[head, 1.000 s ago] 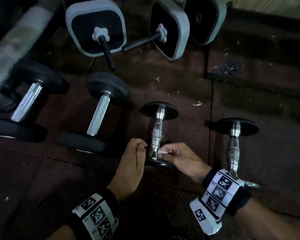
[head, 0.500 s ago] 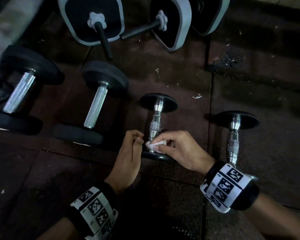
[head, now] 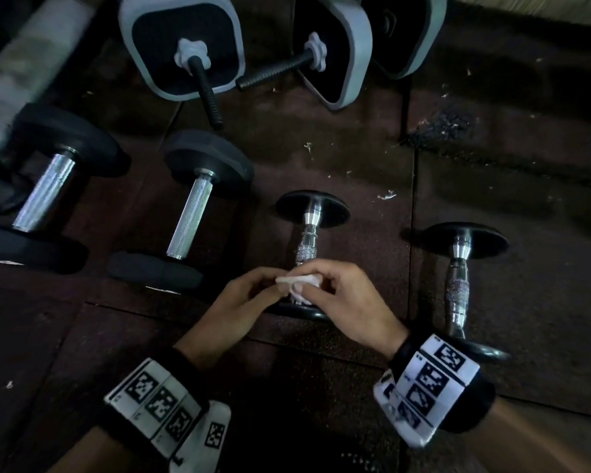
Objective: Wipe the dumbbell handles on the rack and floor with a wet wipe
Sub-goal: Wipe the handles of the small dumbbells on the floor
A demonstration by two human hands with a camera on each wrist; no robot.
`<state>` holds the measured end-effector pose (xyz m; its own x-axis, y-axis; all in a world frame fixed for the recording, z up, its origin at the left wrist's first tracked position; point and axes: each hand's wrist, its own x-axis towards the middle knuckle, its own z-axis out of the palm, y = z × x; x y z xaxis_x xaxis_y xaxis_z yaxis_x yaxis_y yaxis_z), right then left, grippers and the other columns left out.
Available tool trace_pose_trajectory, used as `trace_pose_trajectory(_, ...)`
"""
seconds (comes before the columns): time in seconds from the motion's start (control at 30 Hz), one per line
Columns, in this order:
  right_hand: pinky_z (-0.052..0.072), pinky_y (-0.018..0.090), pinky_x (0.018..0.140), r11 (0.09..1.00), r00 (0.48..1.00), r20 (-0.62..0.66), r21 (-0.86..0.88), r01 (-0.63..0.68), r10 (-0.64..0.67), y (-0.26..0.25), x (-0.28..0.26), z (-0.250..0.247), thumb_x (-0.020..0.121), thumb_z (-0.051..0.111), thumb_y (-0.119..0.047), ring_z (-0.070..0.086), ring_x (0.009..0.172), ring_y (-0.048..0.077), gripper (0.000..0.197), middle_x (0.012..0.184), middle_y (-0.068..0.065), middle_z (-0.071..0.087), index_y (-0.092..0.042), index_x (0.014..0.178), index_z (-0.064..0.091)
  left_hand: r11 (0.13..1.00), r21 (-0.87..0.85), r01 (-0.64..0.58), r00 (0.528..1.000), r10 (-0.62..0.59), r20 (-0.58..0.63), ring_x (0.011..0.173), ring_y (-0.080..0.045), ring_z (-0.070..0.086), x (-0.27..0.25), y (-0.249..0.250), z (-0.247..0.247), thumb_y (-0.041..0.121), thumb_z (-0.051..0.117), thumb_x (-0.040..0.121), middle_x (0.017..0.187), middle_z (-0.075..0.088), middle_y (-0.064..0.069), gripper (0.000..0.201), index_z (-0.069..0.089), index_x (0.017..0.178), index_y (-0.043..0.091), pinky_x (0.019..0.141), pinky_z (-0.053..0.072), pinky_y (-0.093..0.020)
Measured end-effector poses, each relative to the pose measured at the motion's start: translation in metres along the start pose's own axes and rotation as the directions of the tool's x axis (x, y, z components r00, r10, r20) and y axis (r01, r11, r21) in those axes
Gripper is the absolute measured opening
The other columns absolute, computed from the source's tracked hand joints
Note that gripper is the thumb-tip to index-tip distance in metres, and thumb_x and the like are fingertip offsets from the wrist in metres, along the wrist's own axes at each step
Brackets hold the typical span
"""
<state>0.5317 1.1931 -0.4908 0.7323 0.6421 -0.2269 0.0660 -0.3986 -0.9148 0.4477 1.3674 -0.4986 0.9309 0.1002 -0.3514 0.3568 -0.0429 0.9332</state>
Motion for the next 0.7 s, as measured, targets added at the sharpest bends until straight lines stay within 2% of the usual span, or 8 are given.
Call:
trace_pose_trajectory(0.1, 0.052, 0.021, 0.082, 0.960, 0.990, -0.095, 0.270, -0.075, 0.104, 0.000, -0.013, 0.010, 0.093, 0.071, -0.020, 0.069, 0.083, 0.011, 0.018, 0.082, -0.001, 0.073, -0.024, 0.111, 0.071, 0.998, 0.029, 0.050, 0.999, -0.050, 0.009, 0.096, -0.006, 0.065, 0.003, 0.005, -0.005, 0.021, 0.063, 0.095, 0.102, 0.073, -0.005, 0.016, 0.070, 0.104, 0.010, 0.086, 0.046, -0.016)
trace_pose_trajectory(0.2, 0.054, 0.021, 0.077, 0.873, 0.950, -0.202, 0.472, -0.120, 0.239, 0.003, -0.016, 0.014, 0.096, 0.065, -0.021, 0.068, 0.076, 0.011, 0.018, 0.079, 0.004, 0.072, -0.020, 0.114, 0.068, 0.996, 0.082, 0.027, 0.986, -0.013, -0.164, 0.086, -0.006, 0.065, 0.013, 0.004, -0.009, 0.019, 0.065, 0.094, 0.091, 0.074, -0.001, 0.011, 0.066, 0.098, 0.009, 0.080, 0.048, -0.017)
trace_pose_trajectory(0.33, 0.051, 0.015, 0.071, 0.851, 0.902, -0.287, 0.505, -0.144, 0.323, 0.005, -0.019, 0.023, 0.101, 0.057, -0.024, 0.063, 0.071, 0.003, 0.018, 0.078, 0.002, 0.068, -0.015, 0.111, 0.068, 0.920, 0.371, 0.128, 0.969, -0.037, -0.243, 0.079, -0.002, 0.068, 0.026, 0.002, -0.006, 0.021, 0.075, 0.086, 0.084, 0.074, 0.003, 0.010, 0.070, 0.092, 0.016, 0.064, 0.043, -0.005)
trace_pose_trajectory(0.43, 0.049, 0.012, 0.073, 0.859, 0.893, -0.304, 0.489, -0.153, 0.332, 0.006, -0.019, 0.026, 0.103, 0.052, -0.025, 0.061, 0.070, -0.001, 0.020, 0.077, 0.000, 0.066, -0.015, 0.110, 0.068, 0.841, 0.517, 0.161, 0.960, -0.013, -0.278, 0.078, -0.004, 0.069, 0.030, 0.004, -0.005, 0.028, 0.076, 0.085, 0.081, 0.074, 0.009, 0.006, 0.074, 0.090, 0.024, 0.072, 0.053, -0.019)
trace_pose_trajectory(0.47, 0.049, 0.013, 0.075, 0.860, 0.890, -0.307, 0.486, -0.157, 0.336, 0.006, -0.019, 0.027, 0.103, 0.051, -0.026, 0.061, 0.071, -0.001, 0.021, 0.076, -0.002, 0.066, -0.016, 0.110, 0.068, 0.797, 0.580, 0.168, 0.968, -0.023, -0.249, 0.081, -0.008, 0.070, 0.033, 0.005, -0.006, 0.030, 0.076, 0.085, 0.083, 0.075, 0.008, 0.006, 0.076, 0.090, 0.026, 0.077, 0.055, -0.026)
trace_pose_trajectory(0.53, 0.049, 0.016, 0.079, 0.862, 0.888, -0.304, 0.477, -0.171, 0.345, 0.006, -0.019, 0.029, 0.103, 0.050, -0.030, 0.062, 0.074, -0.001, 0.021, 0.076, -0.006, 0.066, -0.020, 0.108, 0.067, 0.772, 0.606, 0.191, 0.982, -0.152, -0.115, 0.084, -0.008, 0.069, 0.039, 0.010, -0.009, 0.029, 0.076, 0.086, 0.090, 0.076, 0.002, 0.008, 0.077, 0.091, 0.024, 0.079, 0.054, -0.024)
trace_pose_trajectory(0.63, 0.046, 0.014, 0.079, 0.884, 0.890, -0.293, 0.418, -0.209, 0.349, 0.006, -0.019, 0.033, 0.102, 0.051, -0.040, 0.061, 0.081, -0.006, 0.016, 0.090, -0.011, 0.067, -0.031, 0.106, 0.063, 0.858, 0.441, 0.264, 0.921, -0.360, 0.148, 0.084, -0.004, 0.062, 0.045, 0.019, -0.011, 0.021, 0.068, 0.093, 0.101, 0.076, -0.008, 0.013, 0.078, 0.097, 0.014, 0.075, 0.045, -0.015)
trace_pose_trajectory(0.7, 0.045, 0.016, 0.081, 0.897, 0.894, -0.297, 0.390, -0.208, 0.337, 0.006, -0.019, 0.035, 0.102, 0.051, -0.040, 0.058, 0.083, -0.007, 0.012, 0.096, -0.012, 0.064, -0.033, 0.106, 0.060, 0.886, 0.354, 0.298, 0.884, -0.396, 0.247, 0.095, -0.006, 0.064, 0.041, 0.022, -0.014, 0.022, 0.064, 0.096, 0.109, 0.075, -0.008, 0.018, 0.076, 0.105, 0.012, 0.088, 0.046, -0.015)
